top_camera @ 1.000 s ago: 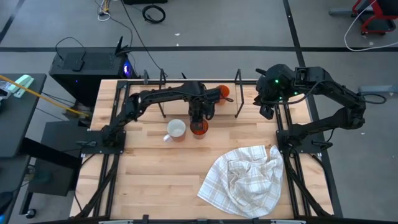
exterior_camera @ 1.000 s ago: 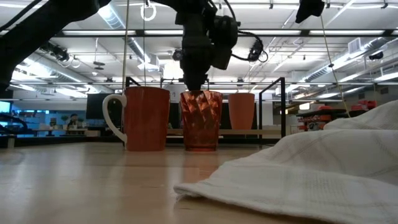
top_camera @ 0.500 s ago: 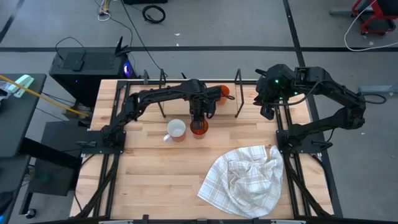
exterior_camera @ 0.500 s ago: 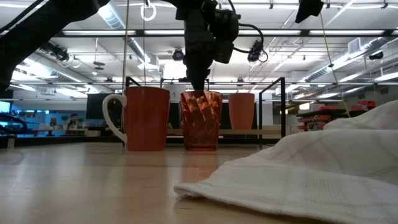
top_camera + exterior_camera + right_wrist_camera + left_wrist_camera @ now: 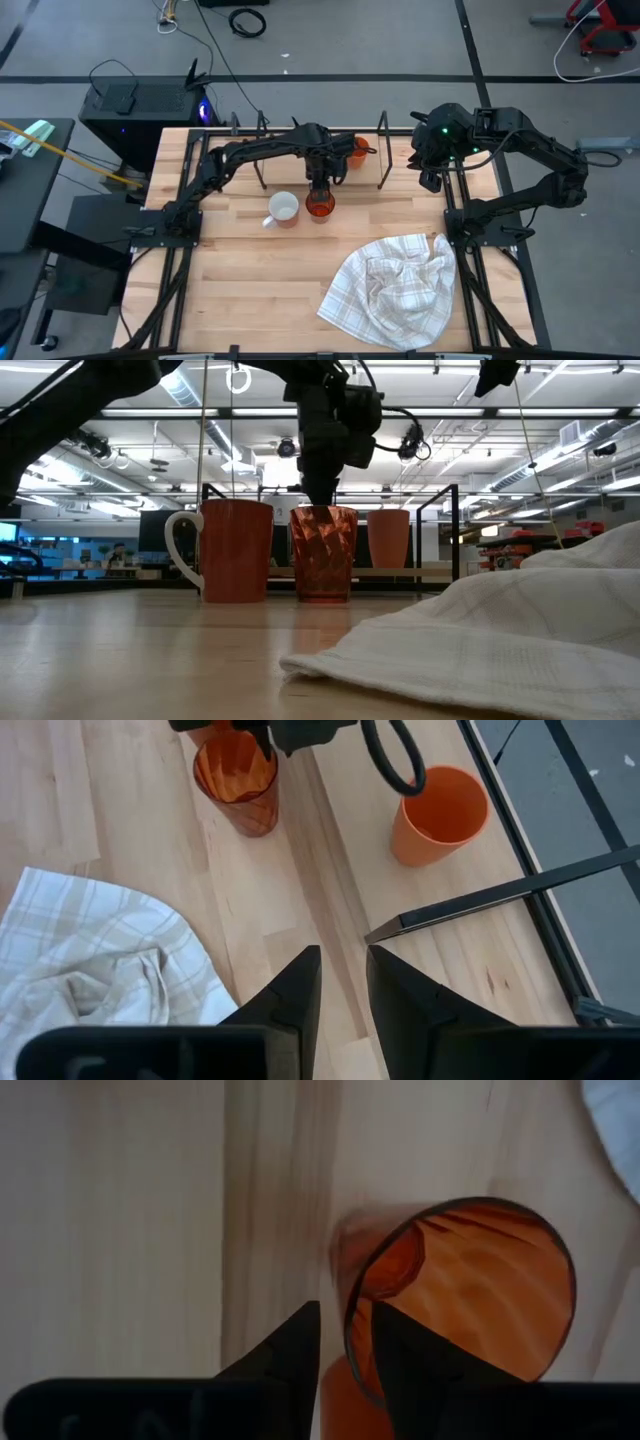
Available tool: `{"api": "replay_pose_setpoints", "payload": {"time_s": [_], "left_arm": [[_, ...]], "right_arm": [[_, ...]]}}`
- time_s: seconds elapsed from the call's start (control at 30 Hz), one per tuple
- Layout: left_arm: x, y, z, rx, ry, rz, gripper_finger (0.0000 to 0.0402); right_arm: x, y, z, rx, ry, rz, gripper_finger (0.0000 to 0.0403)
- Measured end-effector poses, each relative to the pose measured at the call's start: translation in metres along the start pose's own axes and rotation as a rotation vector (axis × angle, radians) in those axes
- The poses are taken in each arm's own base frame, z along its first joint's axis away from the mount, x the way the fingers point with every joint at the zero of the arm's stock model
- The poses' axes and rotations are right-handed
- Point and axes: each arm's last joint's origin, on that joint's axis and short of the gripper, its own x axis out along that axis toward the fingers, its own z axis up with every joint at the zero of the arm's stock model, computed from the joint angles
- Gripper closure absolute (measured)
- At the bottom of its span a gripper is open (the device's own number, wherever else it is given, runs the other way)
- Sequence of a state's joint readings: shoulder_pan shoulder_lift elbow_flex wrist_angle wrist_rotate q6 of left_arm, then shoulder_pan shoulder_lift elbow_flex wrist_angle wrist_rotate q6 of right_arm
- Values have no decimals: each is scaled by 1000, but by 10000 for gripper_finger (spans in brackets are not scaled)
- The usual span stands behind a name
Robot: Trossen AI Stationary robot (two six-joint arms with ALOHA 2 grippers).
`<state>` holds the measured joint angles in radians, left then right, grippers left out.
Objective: Stack small to large cups/mugs on shelf
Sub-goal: Put the orange cup on the shelf
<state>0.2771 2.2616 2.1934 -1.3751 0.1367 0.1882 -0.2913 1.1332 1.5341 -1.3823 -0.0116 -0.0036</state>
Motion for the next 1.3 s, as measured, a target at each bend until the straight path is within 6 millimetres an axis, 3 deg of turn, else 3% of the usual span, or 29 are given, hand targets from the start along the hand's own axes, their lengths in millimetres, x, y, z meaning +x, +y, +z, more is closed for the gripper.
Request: {"api": "replay_pose_setpoints", "payload": {"time_s": [0.3,0.63,0.9,1.1,1.3], "left_arm": [[3,1,0,2,-2,-2,301],[35,2,5,-19,68,-15,307],[36,4,5,-53,73,-12,334],[36,4,5,-54,73,-11,385],[35,2,4,-82,82,-11,386]], "right_arm": [[0,0,0,0,0,0,312],[0,0,0,0,1,0,312],[0,0,0,1,0,0,312],[0,0,0,1,1,0,312],[0,0,0,1,1,0,312]]}}
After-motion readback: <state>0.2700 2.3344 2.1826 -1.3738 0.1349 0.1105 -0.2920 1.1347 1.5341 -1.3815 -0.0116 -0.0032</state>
